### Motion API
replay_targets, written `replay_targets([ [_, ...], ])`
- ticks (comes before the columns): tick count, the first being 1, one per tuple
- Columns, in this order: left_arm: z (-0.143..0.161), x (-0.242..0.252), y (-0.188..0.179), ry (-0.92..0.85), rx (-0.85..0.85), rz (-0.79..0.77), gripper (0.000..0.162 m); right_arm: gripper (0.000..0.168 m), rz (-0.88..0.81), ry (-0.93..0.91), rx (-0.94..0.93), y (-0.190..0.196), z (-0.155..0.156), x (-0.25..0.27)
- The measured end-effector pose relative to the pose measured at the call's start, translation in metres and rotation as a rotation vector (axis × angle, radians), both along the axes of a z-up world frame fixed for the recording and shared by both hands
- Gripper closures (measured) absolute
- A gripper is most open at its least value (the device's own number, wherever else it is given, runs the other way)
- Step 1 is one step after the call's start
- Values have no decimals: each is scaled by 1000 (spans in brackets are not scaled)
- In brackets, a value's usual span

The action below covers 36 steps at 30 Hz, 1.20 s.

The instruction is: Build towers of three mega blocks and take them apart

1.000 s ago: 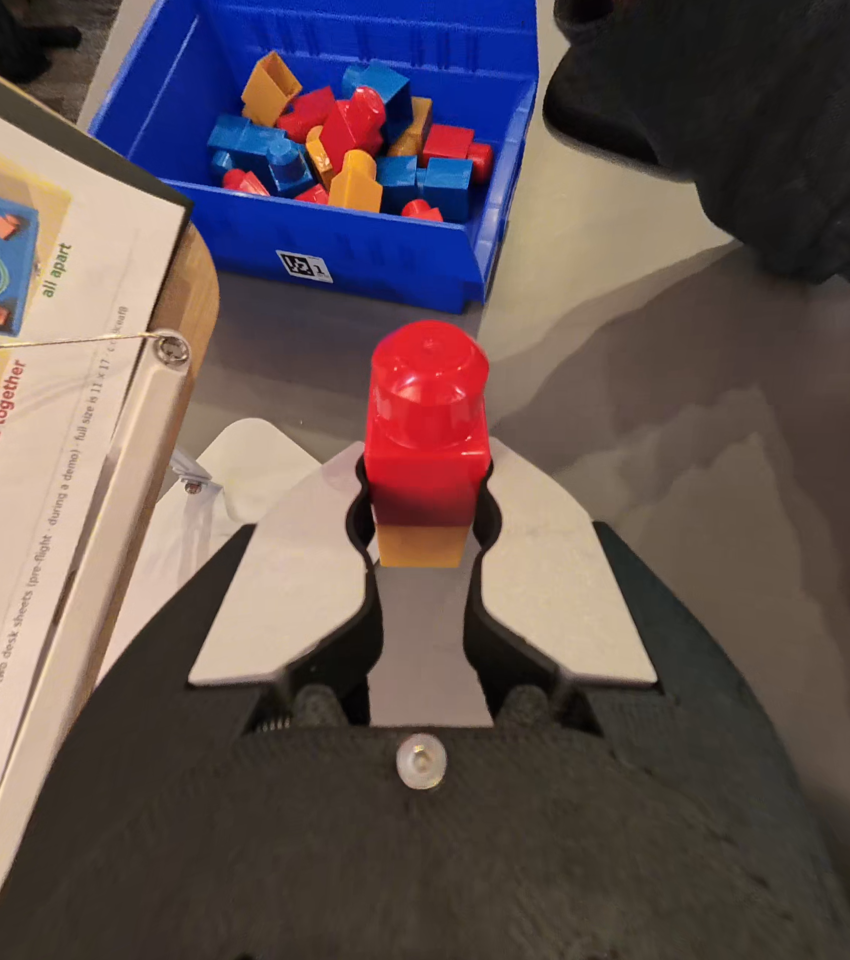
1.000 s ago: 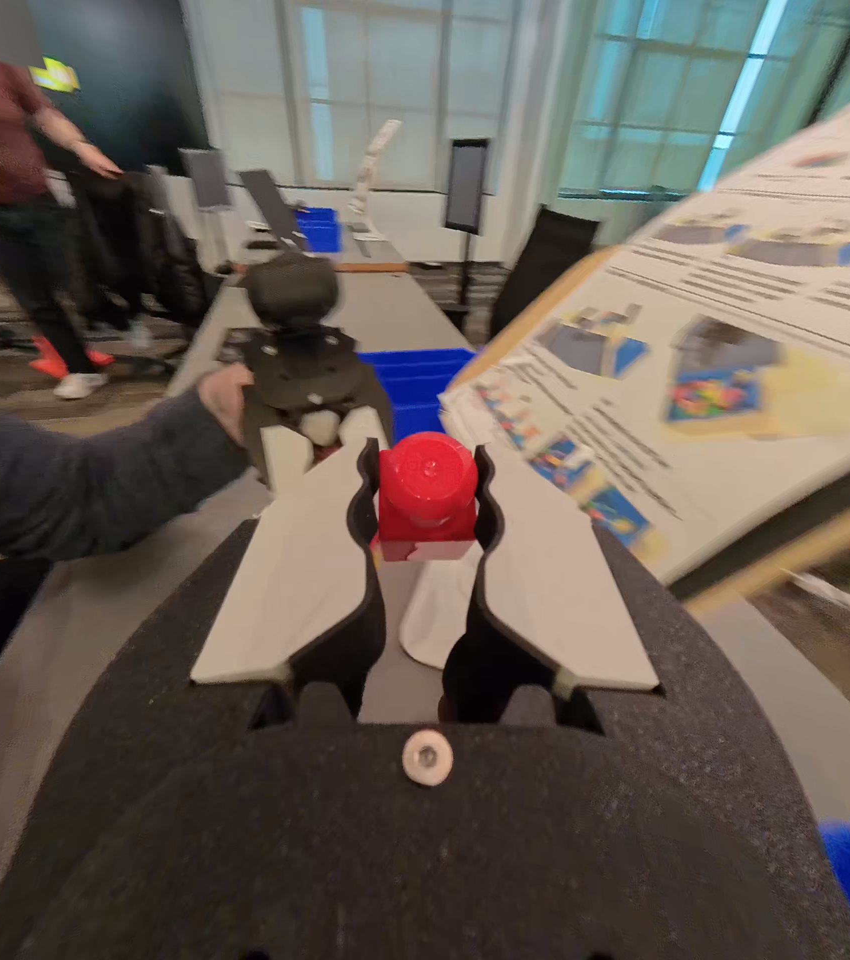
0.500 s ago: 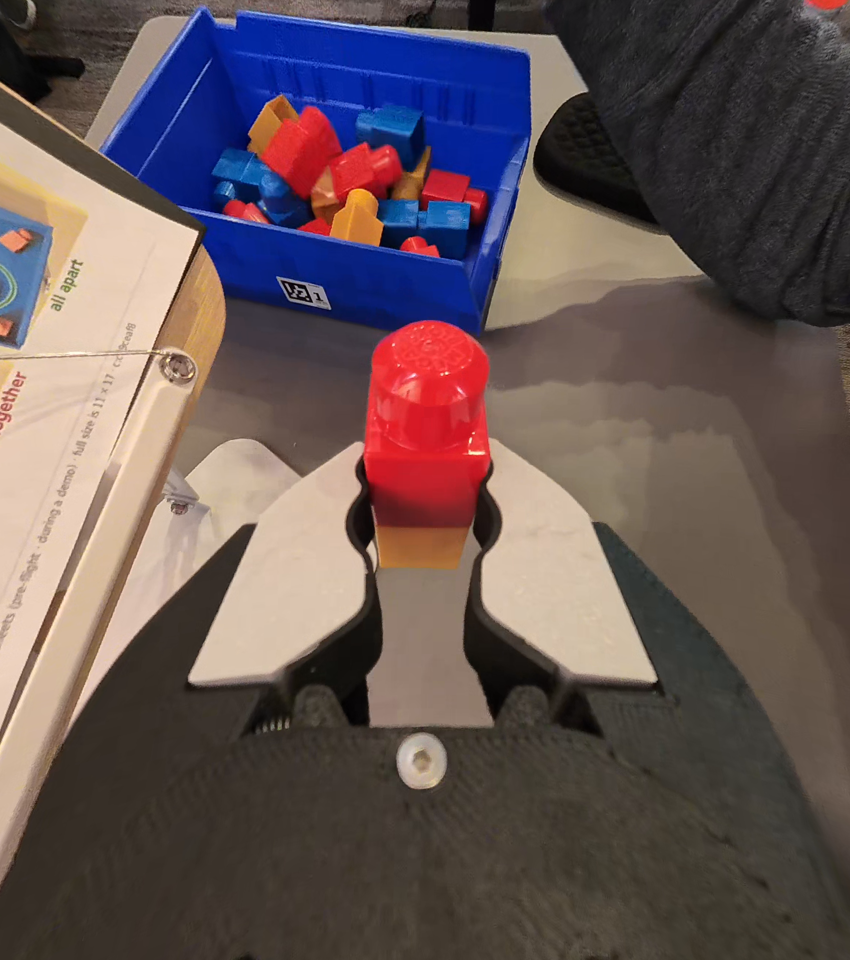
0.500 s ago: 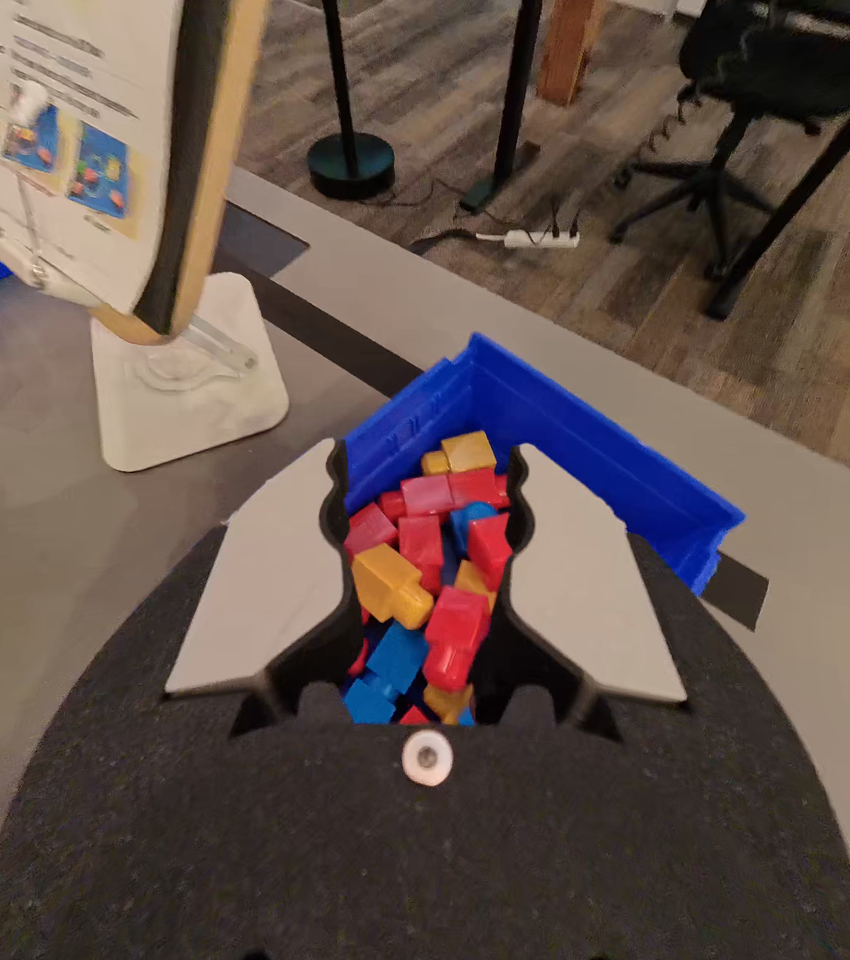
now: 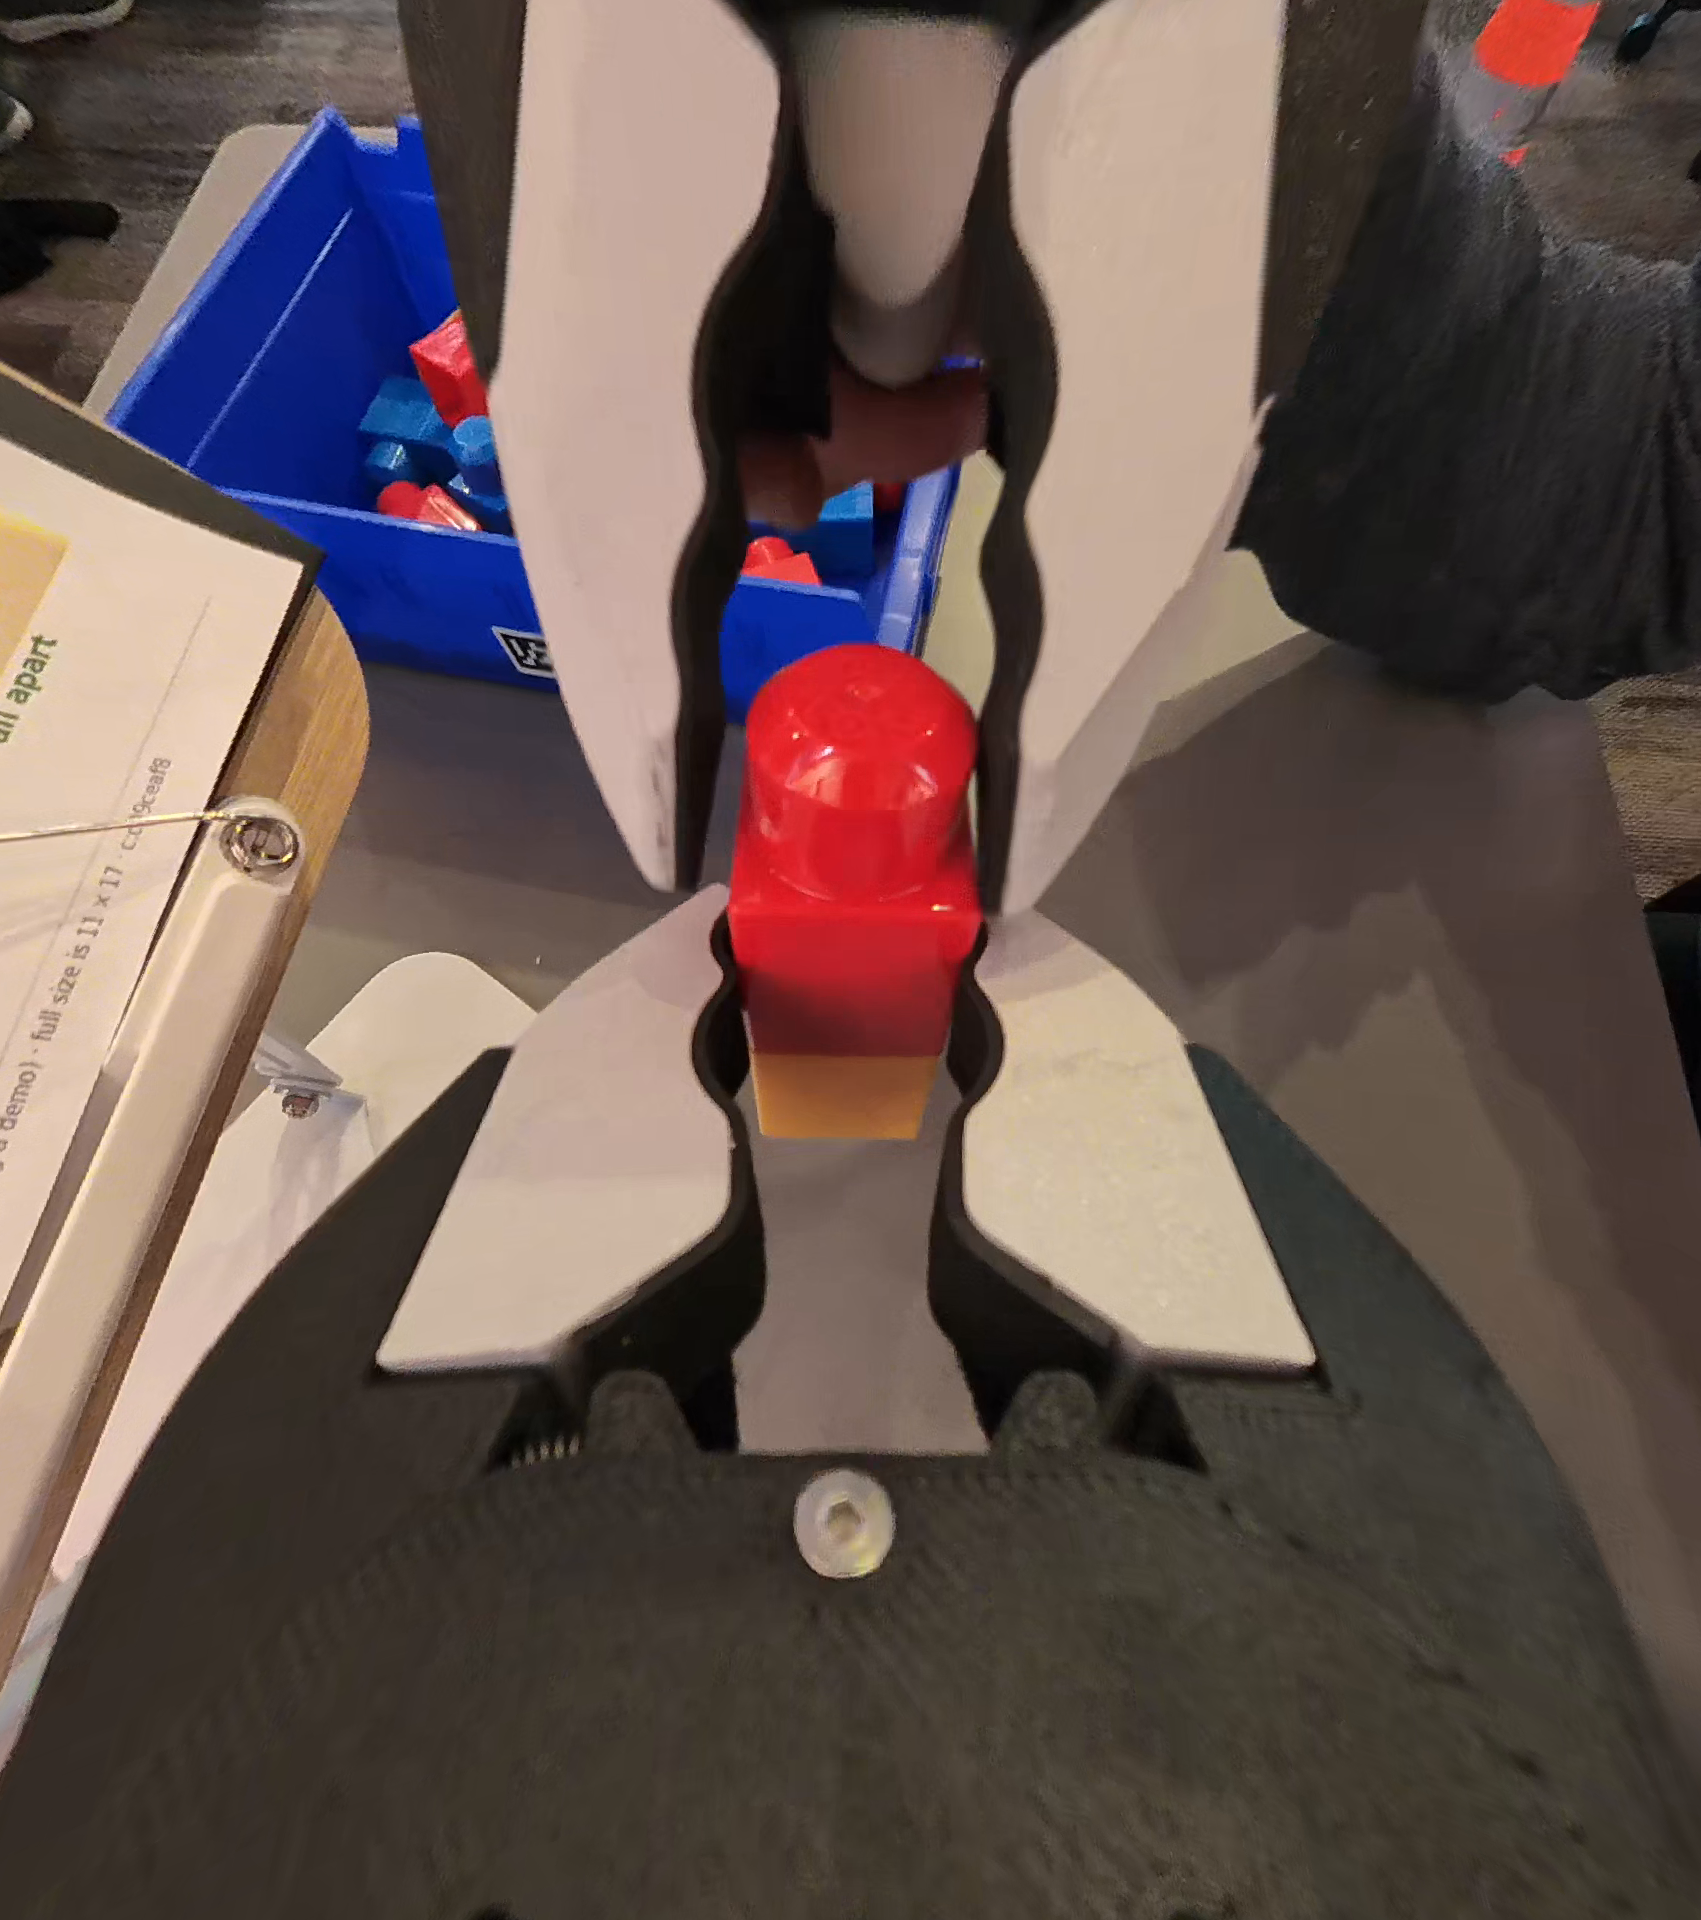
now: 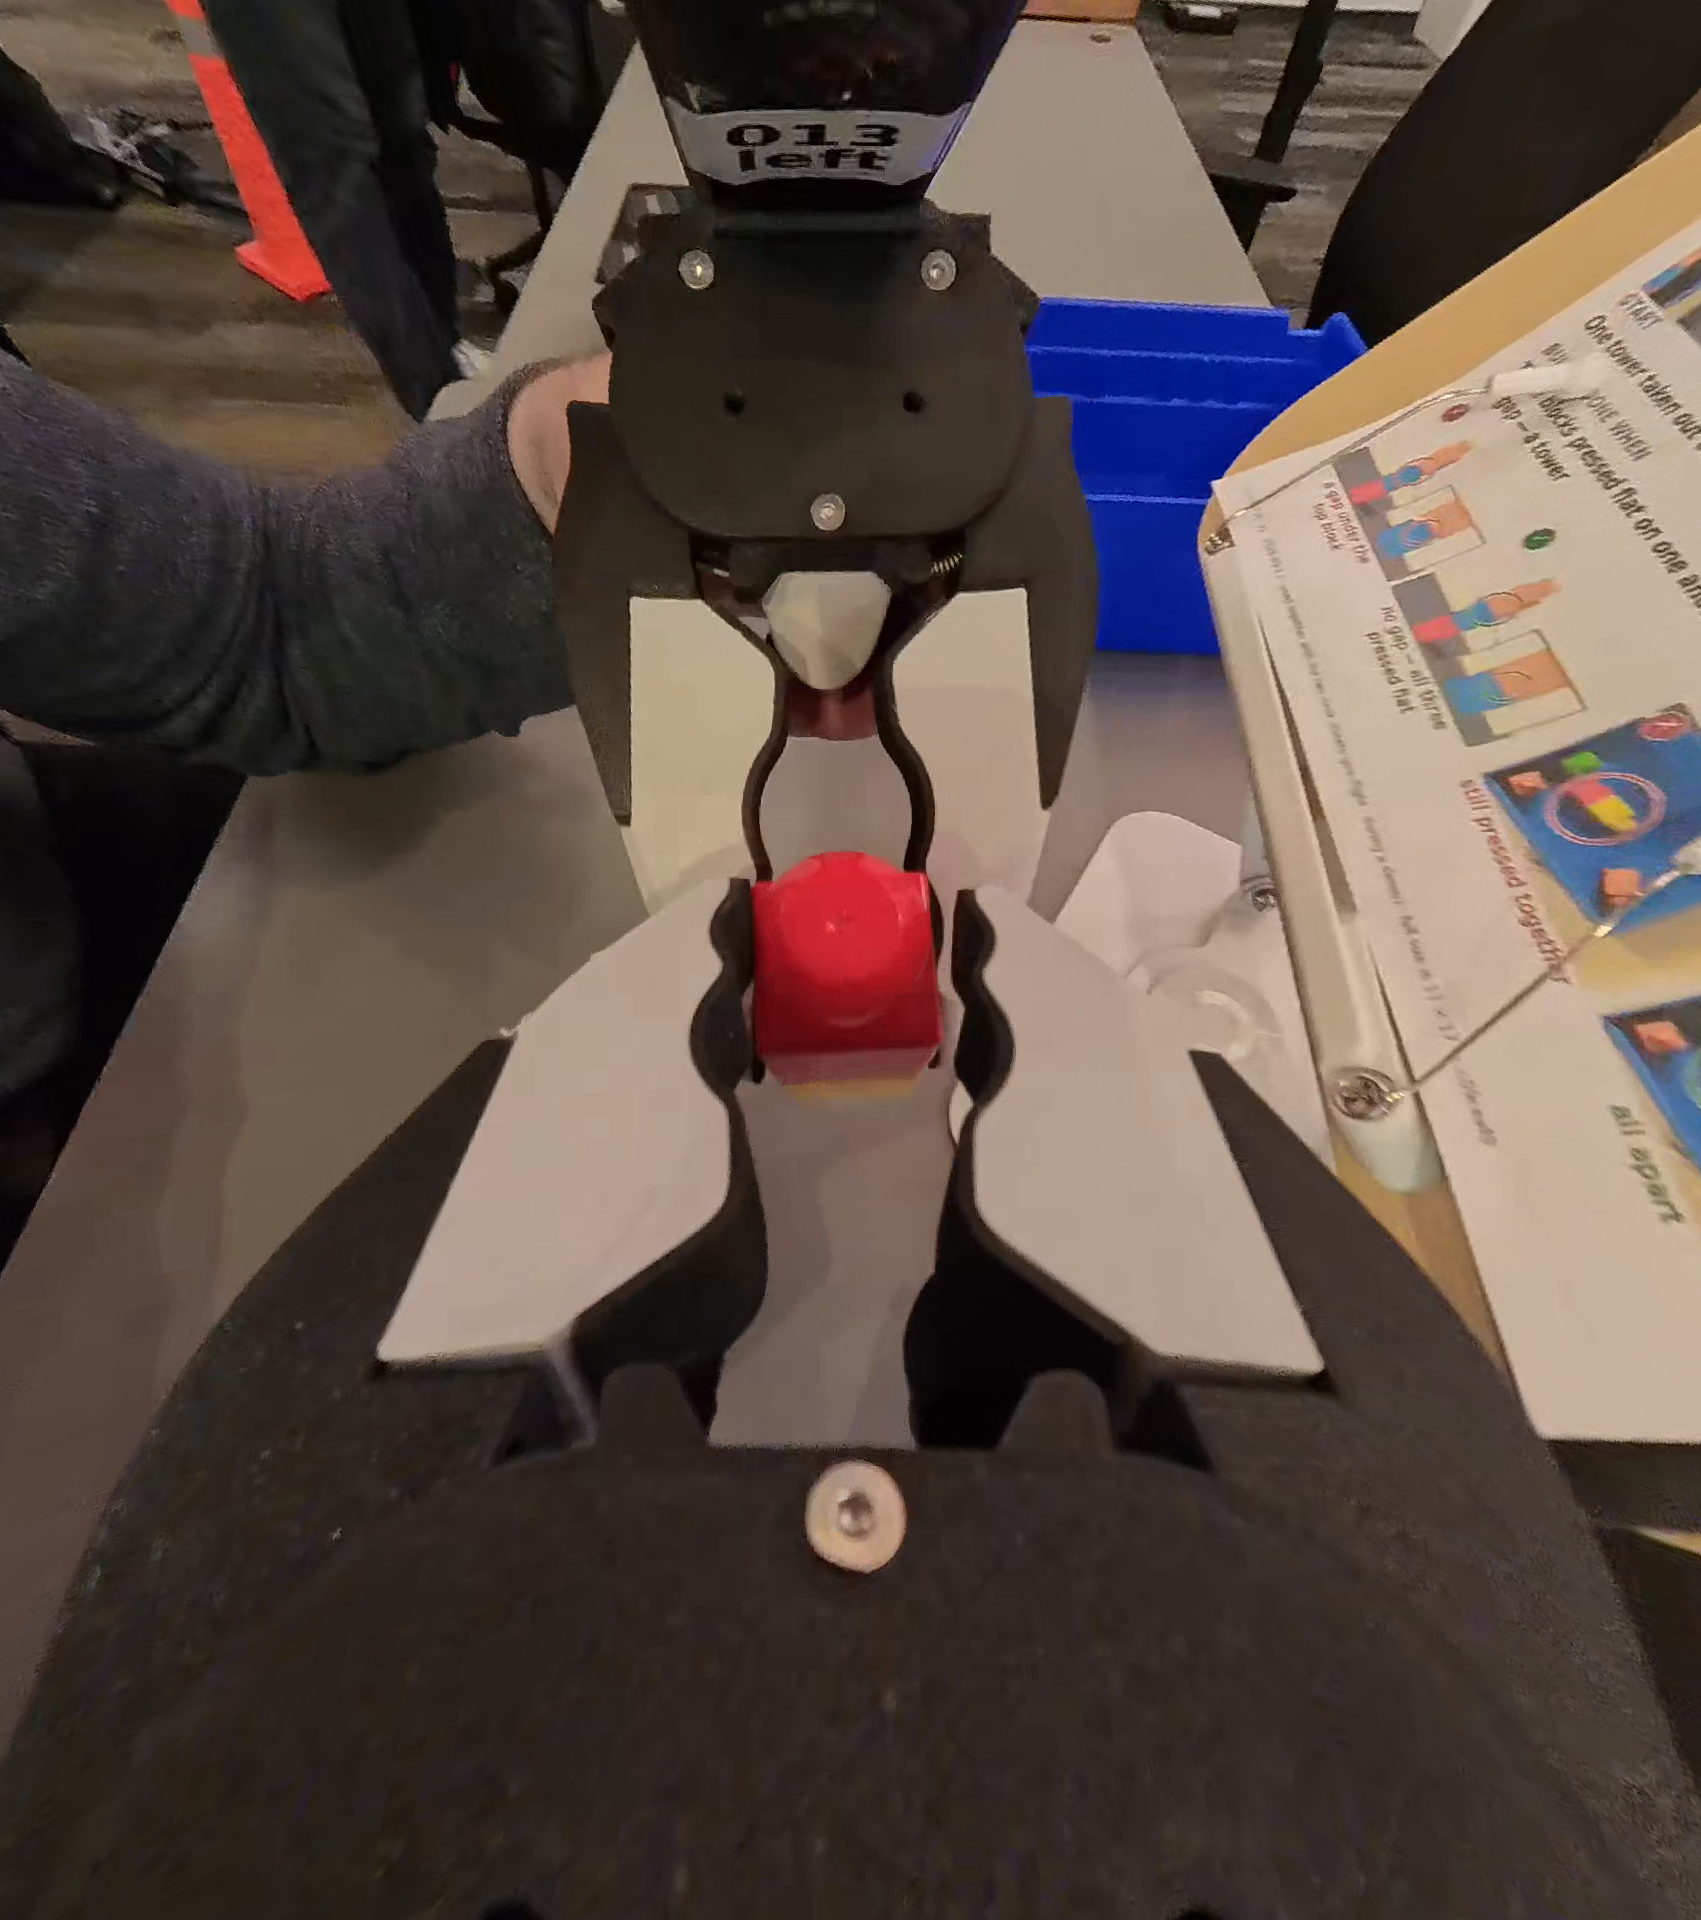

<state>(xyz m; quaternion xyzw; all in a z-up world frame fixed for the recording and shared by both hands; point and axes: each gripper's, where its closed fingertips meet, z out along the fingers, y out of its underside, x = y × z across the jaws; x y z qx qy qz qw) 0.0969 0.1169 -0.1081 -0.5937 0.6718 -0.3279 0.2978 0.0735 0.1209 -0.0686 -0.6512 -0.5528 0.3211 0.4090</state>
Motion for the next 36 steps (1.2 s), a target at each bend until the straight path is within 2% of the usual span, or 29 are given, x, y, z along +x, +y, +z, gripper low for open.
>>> replay_targets([
  [7,10,-1,0,-55,9,-12,126,137,10,70,15,-1,14,-2],
  [9,5,-3,6,-35,4,5,108,137,10,152,10,-2,28,1],
  [12,5,0,0,-59,-12,-40,126,137,5,162,22,-3,33,6],
  [17,5,1,4,-56,-28,-6,126,137,-33,162,49,2,38,13],
  [19,-9,-7,11,34,19,18,126,137,-64,274,77,3,61,24],
  [21,-6,-7,11,14,10,18,126,137,-146,334,115,9,80,50],
  [24,0,-7,11,4,27,15,126,137,-351,236,147,33,70,107],
  [28,3,-6,7,-3,18,4,126,136,-604,137,15,63,29,185],
  [31,0,-3,7,8,31,11,126,108,-869,-18,-48,87,-10,245],
  [33,-2,0,7,6,38,12,126,111,-897,-38,-48,88,-14,252],
  [36,-2,5,6,-6,34,13,126,113,-755,7,5,77,6,216],
])
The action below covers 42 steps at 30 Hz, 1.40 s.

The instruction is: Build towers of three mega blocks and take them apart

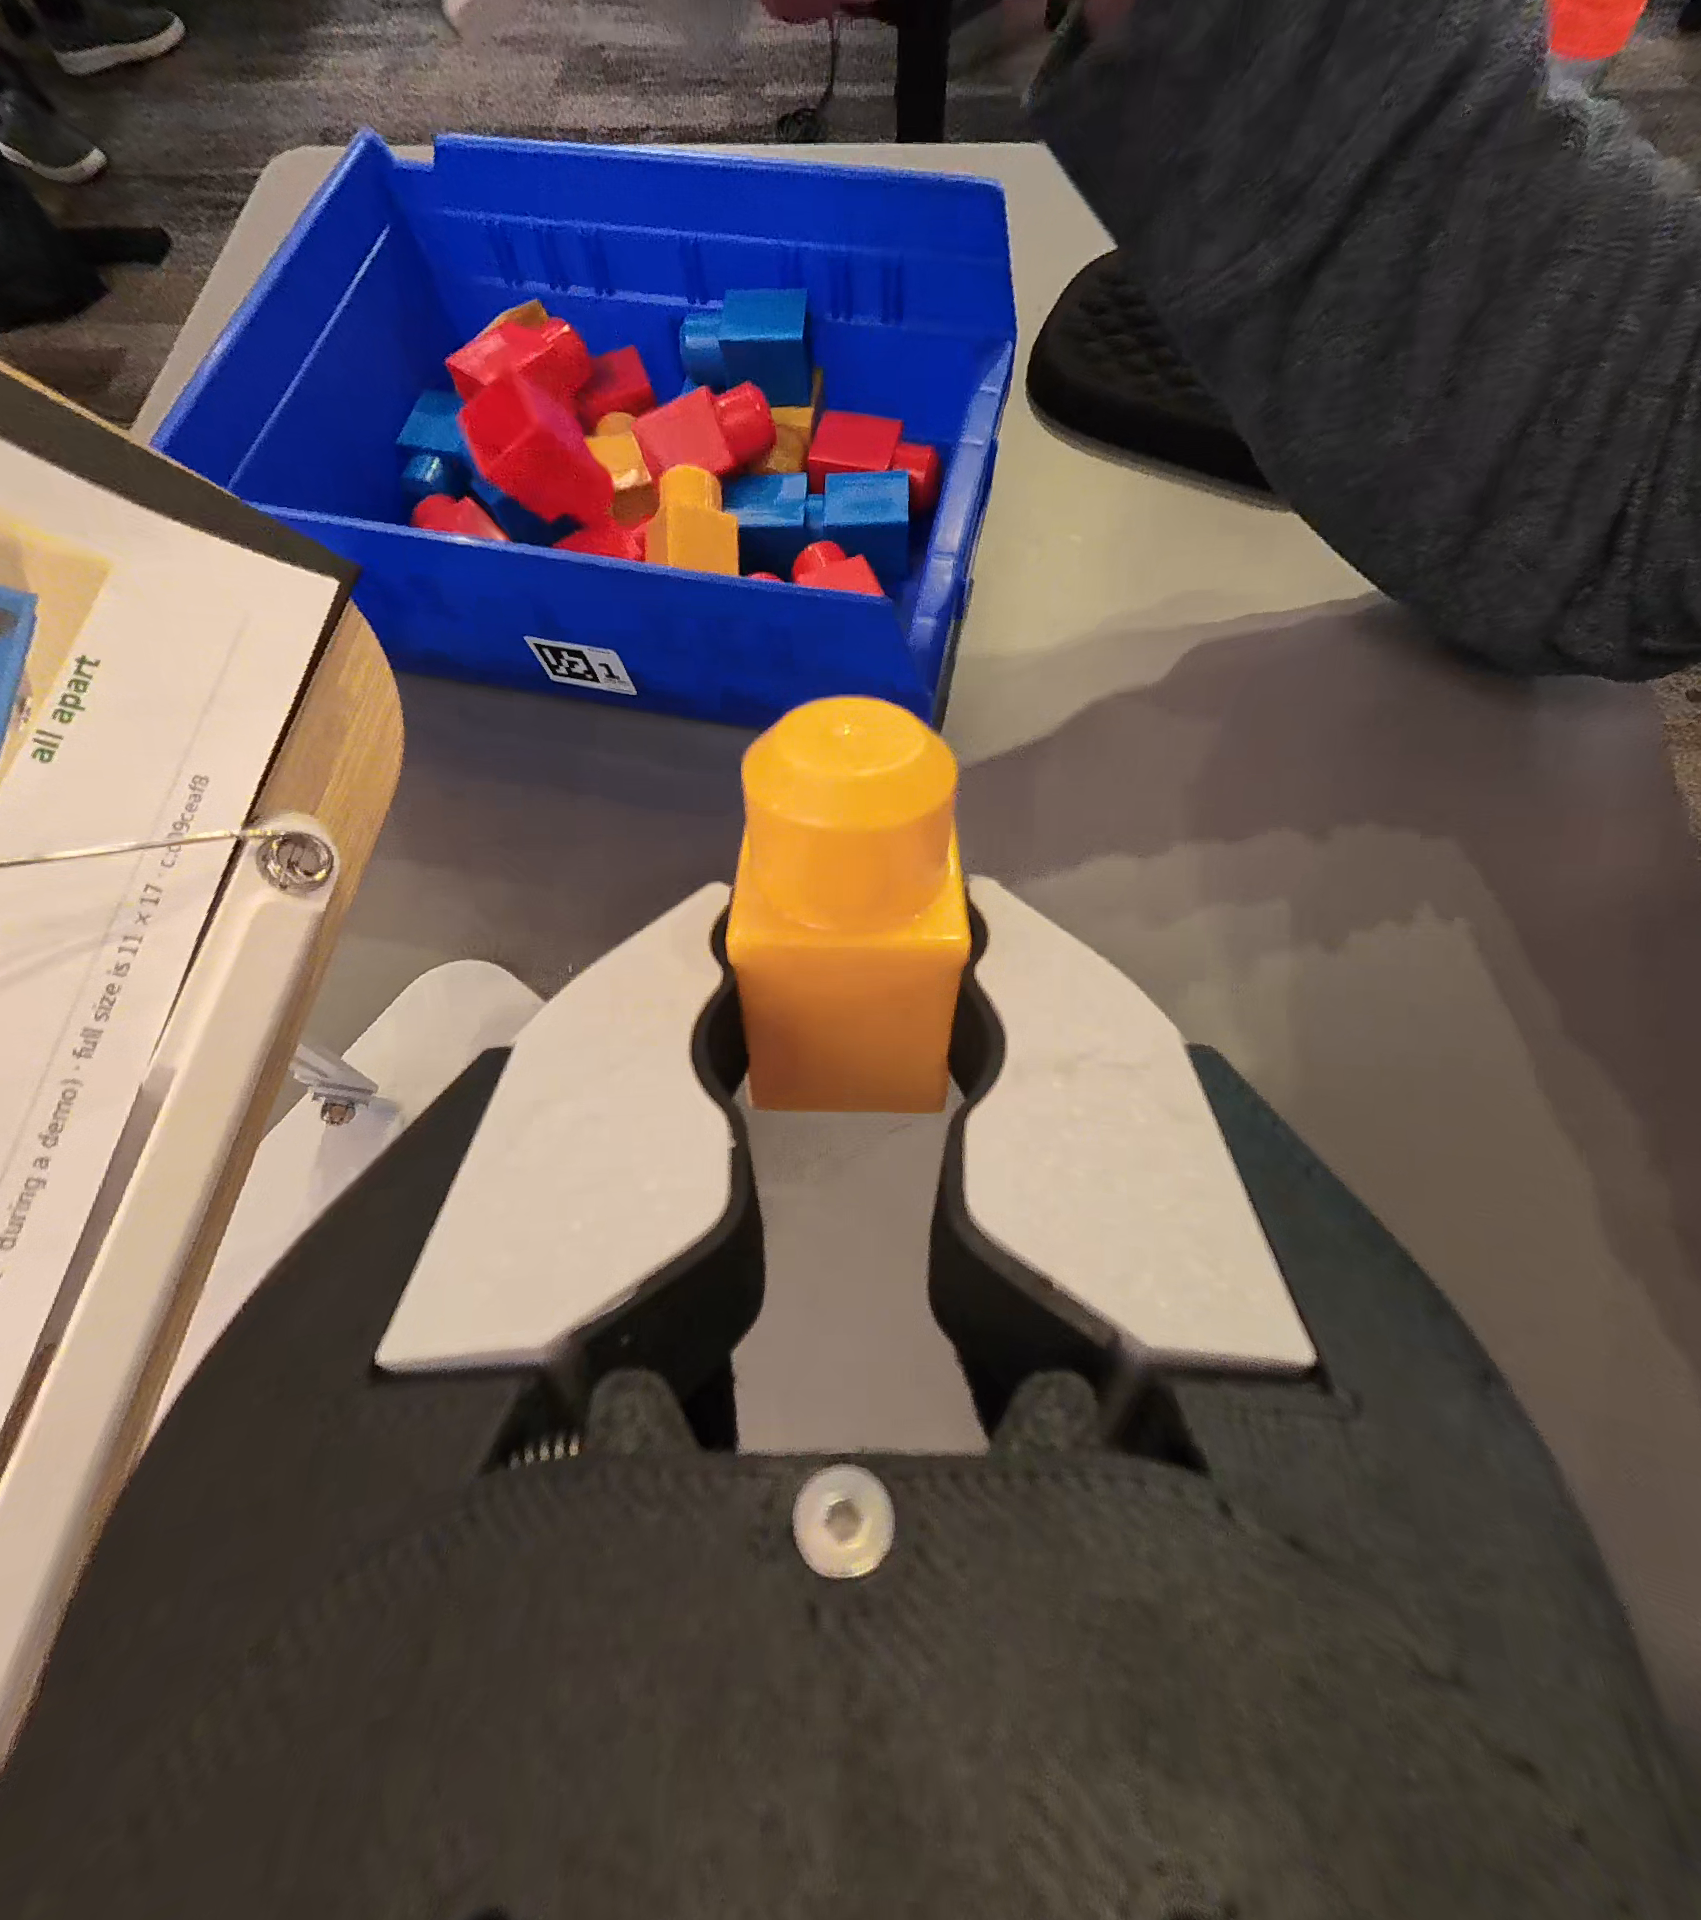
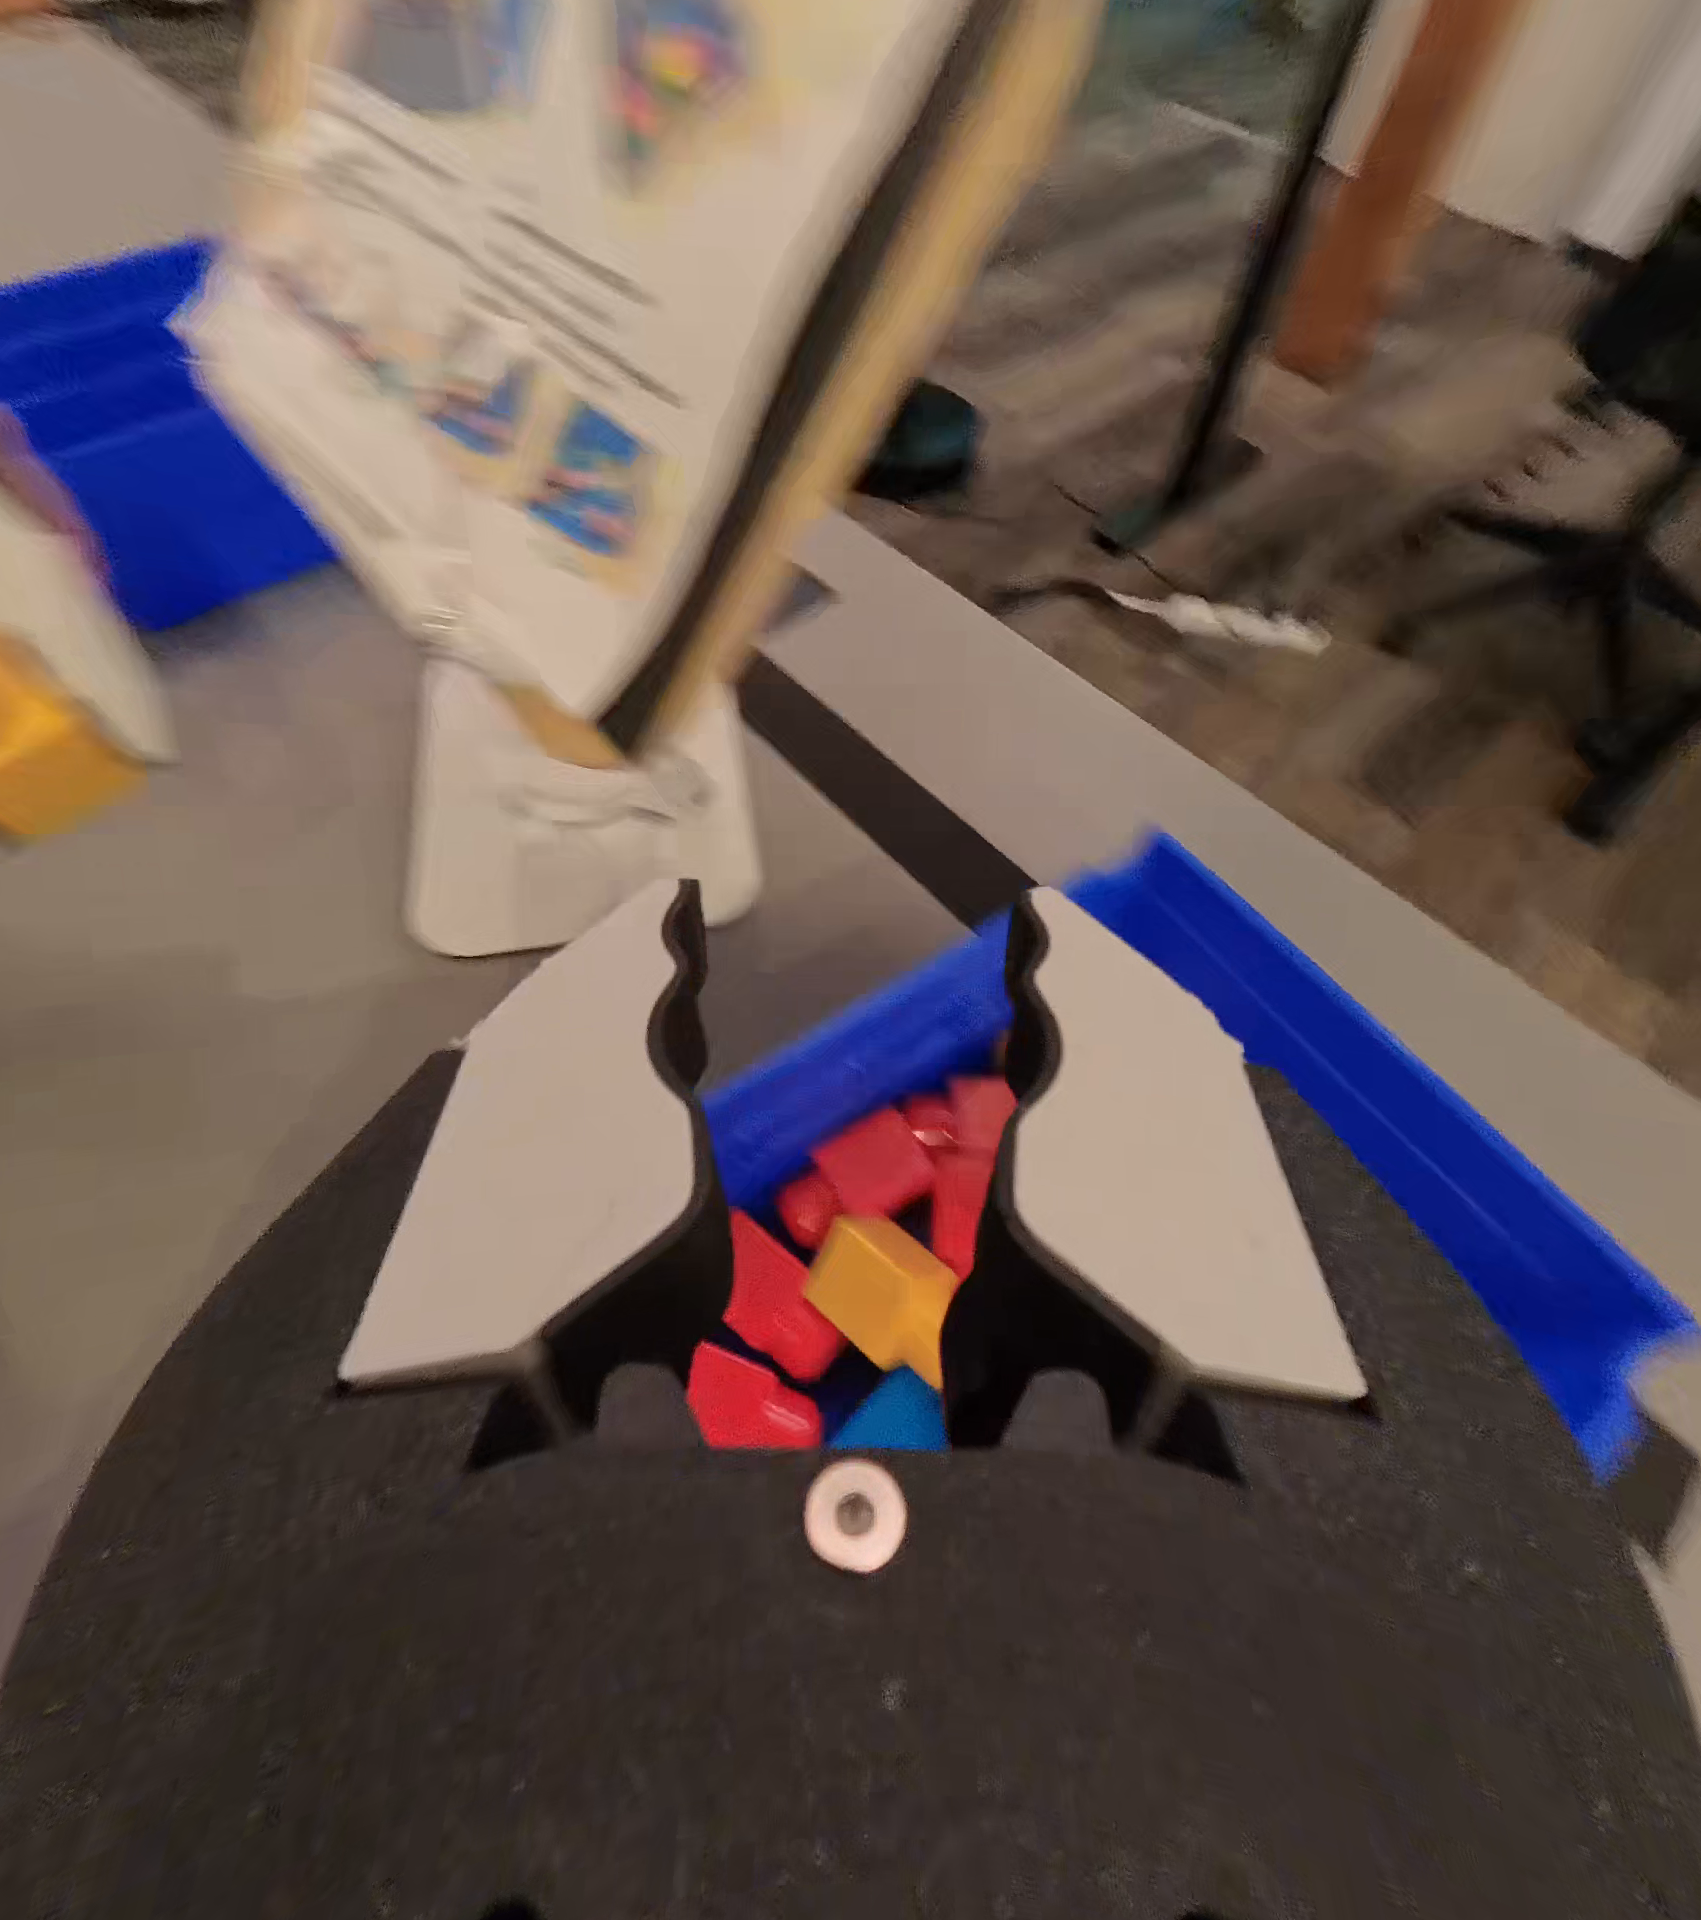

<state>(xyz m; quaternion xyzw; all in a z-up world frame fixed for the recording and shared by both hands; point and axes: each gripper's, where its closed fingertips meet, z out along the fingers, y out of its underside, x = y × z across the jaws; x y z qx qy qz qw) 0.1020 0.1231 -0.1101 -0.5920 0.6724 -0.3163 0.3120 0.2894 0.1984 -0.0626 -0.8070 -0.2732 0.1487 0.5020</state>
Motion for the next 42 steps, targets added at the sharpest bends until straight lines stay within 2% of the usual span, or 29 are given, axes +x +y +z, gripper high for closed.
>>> replay_targets([
  [3,2,4,-2,-23,-3,-7,126,118,350,39,57,-34,19,-77],
  [5,4,6,-1,-32,16,11,126,120,512,18,76,-53,21,-121],
  [8,8,8,-7,-45,11,-8,126,119,669,11,96,-71,20,-174],
  [11,9,9,-12,-45,26,-18,126,124,755,8,59,-82,10,-204],
  [14,11,10,-13,-51,35,-18,126,130,774,-11,27,-83,1,-212],
  [18,16,9,-13,-78,13,-19,126,143,780,4,63,-84,8,-215],
  [19,15,9,-14,-75,8,-28,126,168,785,4,75,-85,11,-214],
  [20,16,9,-14,-80,14,-32,126,168,769,22,90,-83,15,-213],
  [22,20,9,-16,-99,12,-37,126,168,780,86,98,-86,25,-211],
  [23,23,8,-21,-109,-4,-59,126,163,790,96,97,-88,25,-210],
  [25,24,7,-16,-101,36,-26,126,126,744,65,84,-83,22,-207],
  [27,24,6,-14,-93,52,-19,126,117,762,22,72,-86,15,-209],
  [29,28,7,-16,-118,45,-27,126,119,762,5,69,-85,11,-210],
  [32,27,5,-13,-106,63,-14,126,136,785,17,56,-88,10,-213],
  [39,33,3,-12,-143,39,-13,125,136,776,48,77,-86,18,-213],
  [42,48,-3,-2,-201,47,30,113,136,714,140,126,-78,38,-199],
])
